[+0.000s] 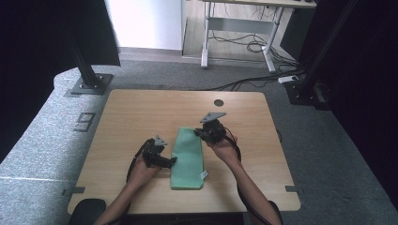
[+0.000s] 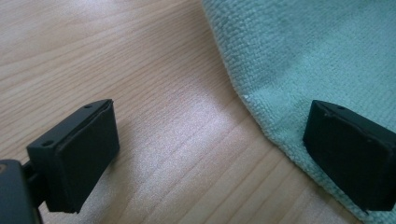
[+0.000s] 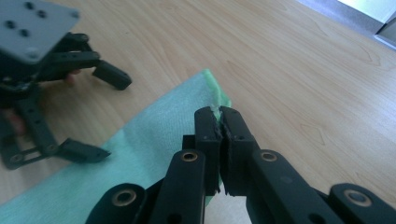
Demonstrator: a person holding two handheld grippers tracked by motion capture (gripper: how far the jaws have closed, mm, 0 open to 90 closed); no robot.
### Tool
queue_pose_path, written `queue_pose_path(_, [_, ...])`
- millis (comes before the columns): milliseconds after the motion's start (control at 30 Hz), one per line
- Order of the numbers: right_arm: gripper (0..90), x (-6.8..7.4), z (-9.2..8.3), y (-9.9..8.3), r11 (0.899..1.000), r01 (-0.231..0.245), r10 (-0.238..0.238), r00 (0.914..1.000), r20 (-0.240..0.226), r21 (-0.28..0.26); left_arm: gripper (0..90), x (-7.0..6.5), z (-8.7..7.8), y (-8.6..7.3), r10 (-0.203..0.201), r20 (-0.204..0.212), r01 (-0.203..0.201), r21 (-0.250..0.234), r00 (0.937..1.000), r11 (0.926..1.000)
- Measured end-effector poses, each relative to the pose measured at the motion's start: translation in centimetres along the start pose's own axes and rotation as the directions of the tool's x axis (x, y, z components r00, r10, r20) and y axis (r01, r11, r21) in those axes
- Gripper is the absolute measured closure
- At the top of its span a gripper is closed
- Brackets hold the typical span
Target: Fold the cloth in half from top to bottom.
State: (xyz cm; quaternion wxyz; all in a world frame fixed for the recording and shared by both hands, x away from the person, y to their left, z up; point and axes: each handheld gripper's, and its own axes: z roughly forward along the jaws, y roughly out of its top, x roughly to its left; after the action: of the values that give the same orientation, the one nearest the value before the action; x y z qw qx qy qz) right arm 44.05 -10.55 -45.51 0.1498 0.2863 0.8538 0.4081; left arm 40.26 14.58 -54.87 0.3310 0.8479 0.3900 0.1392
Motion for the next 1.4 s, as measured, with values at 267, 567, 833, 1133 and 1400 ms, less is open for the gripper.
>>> queue_pose_path(267, [86.1, 1.5, -1.9, -0.5, 0.999, 0.029, -0.029, 0.9993, -0.026, -0.016, 2.9, 0.0, 0.0, 0.0, -0.002, -0.006, 0.002, 0.000, 1.0000, 1.0000])
queue_pose_path(567, [86.1, 3.4, -3.8, -1.5, 0.998, 0.051, -0.053, 0.9969, -0.057, -0.032, 2.5, 0.0, 0.0, 0.0, -0.005, -0.007, 0.005, 0.001, 1.0000, 1.0000])
queue_pose_path(833, [86.0, 4.7, -4.9, -3.7, 0.999, 0.036, -0.039, 0.9949, -0.093, -0.028, 2.1, 0.0, 0.1, 0.0, -0.006, -0.010, 0.006, 0.002, 0.9999, 1.0000])
queue_pose_path(1133, [86.1, 6.2, -4.6, -7.0, 1.000, 0.013, -0.011, 0.9916, -0.129, 0.014, 2.0, 0.0, 0.0, 0.0, -0.006, -0.010, 0.006, 0.003, 0.9999, 1.0000])
queue_pose_path(1400, [85.8, 6.9, -3.2, -9.6, 0.997, -0.015, 0.027, 0.9877, -0.154, 0.075, 1.9, 0.0, 0.0, 0.0, -0.007, -0.011, 0.007, 0.003, 0.9999, 1.0000])
